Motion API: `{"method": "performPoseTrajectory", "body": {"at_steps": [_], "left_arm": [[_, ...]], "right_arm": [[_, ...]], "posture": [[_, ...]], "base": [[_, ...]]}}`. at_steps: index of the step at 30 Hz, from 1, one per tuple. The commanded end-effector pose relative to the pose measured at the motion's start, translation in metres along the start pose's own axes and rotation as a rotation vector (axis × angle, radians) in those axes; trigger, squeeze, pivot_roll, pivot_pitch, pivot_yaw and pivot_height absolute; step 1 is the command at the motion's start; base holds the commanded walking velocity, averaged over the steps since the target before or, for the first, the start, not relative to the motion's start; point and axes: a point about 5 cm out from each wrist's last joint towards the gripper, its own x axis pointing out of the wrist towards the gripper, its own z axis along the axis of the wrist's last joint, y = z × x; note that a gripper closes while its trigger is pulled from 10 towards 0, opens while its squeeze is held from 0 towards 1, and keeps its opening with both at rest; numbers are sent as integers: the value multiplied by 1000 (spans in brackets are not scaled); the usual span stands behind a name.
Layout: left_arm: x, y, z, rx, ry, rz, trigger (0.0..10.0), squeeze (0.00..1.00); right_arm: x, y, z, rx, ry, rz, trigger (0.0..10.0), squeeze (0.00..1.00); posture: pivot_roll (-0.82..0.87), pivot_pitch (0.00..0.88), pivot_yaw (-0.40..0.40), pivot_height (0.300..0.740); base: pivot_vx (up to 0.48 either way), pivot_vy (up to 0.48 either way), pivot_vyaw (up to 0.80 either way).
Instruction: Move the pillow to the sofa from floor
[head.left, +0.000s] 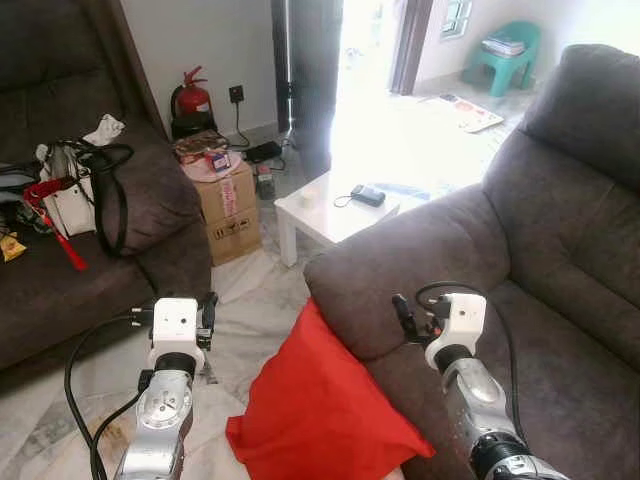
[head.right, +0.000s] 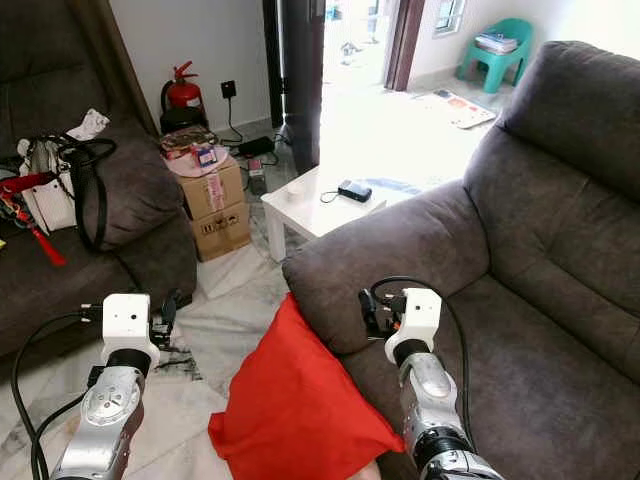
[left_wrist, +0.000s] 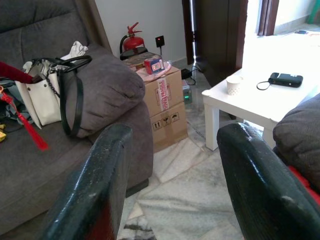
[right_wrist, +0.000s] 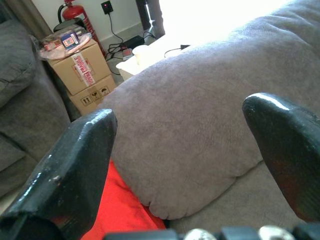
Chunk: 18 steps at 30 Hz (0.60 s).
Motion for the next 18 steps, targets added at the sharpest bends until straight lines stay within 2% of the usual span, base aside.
{"method": "performPoseTrajectory", "body": {"at_steps": [1,8,18], "left_arm": [[0,0,2,11,-17,4,10000,0],[0,-3,2,6,-14,-1,10000,0],[0,-4,1,5,-7,0,10000,0]], "right_arm": [[3,2,4,-7,-12,11,10000,0],[3,2,4,-11,-8,19,10000,0],[3,0,3,-28,5,9,10000,0]], "posture": [[82,28,-14,736],[78,31,-18,688],[77,32,-22,688]], "base": [[0,0,0],[0,0,0],[0,0,0]]}}
